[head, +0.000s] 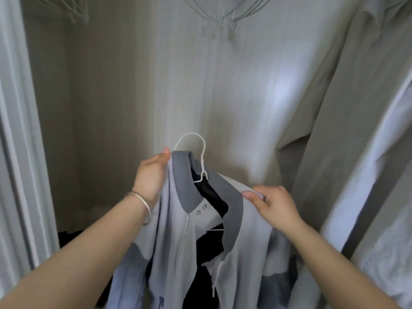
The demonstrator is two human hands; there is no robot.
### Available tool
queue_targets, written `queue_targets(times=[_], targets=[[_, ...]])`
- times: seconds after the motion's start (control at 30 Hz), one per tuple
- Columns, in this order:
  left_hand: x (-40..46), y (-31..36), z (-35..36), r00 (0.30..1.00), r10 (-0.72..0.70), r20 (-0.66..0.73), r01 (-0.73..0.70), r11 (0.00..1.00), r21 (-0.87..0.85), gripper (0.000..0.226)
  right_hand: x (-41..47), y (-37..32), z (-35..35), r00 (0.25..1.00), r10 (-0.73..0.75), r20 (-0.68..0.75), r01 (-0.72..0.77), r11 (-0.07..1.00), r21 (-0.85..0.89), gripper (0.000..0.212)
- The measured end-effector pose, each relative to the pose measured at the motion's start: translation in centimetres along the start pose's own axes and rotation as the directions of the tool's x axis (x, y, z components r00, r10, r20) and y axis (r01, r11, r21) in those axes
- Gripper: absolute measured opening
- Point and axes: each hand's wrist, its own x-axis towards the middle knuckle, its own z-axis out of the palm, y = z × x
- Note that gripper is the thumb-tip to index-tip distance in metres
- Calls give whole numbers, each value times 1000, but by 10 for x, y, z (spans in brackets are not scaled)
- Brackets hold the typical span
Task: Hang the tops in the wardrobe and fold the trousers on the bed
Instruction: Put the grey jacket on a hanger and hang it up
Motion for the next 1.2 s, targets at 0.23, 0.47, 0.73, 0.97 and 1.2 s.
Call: queue_targets(times=[0.23,0.47,0.73,0.97,1.2], targets=[[-25,-19,-7,887,288,362,-462,542,702,53,11,2,-31,934,267,-237,-238,961,143,37],[-24,-17,16,934,300,195,-351,657,668,52,6,-22,-42,988,11,-153,-18,999,-48,35],[-38,-13,26,944,249,214,-327,648,687,51,23,-33,-16,876,-330,-352,150,880,-451,19],[-44,-29,10,849,338,407,-528,485,697,63,50,-42,-42,972,237,6,-225,914,338,27],[-40,-35,12,888,330,320,-457,560,691,60,46,-44,-46,930,327,169,-366,864,346,33]])
